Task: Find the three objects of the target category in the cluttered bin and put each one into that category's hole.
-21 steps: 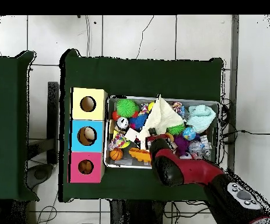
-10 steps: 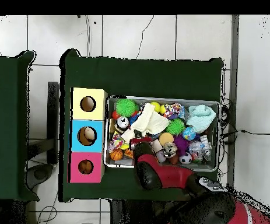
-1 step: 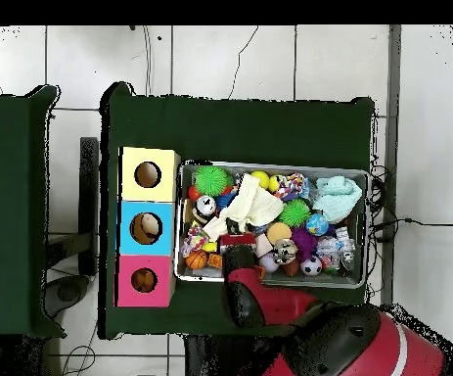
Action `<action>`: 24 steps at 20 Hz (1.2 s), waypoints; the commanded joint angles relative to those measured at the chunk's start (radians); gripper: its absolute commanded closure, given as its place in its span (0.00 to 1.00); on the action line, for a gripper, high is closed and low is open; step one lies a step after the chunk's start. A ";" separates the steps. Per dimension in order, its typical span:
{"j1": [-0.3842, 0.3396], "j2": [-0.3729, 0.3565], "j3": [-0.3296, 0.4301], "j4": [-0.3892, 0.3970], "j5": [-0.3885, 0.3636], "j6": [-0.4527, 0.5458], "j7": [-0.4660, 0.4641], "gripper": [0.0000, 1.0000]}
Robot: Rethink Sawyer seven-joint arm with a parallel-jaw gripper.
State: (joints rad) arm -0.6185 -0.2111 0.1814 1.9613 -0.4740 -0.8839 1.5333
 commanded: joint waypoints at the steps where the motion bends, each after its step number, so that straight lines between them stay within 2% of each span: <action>1: 0.027 0.209 0.014 -0.081 0.049 0.113 0.257 1.00; 3: 0.029 0.222 0.005 -0.091 0.053 0.093 0.254 1.00; 7: 0.060 0.218 -0.057 -0.068 0.117 -0.010 0.224 1.00; 9: 0.056 0.212 -0.092 -0.071 0.107 -0.041 0.201 1.00; 11: 0.046 0.174 -0.125 -0.079 0.063 -0.034 0.162 1.00; 14: 0.004 0.075 -0.148 -0.090 -0.034 0.051 0.134 1.00; 18: -0.019 -0.047 -0.148 -0.090 -0.105 0.165 0.117 1.00; 24: -0.065 -0.112 -0.098 -0.122 -0.207 0.284 0.136 1.00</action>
State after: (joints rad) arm -0.6215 -0.2775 0.1010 1.9622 -0.5997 -0.8184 1.5335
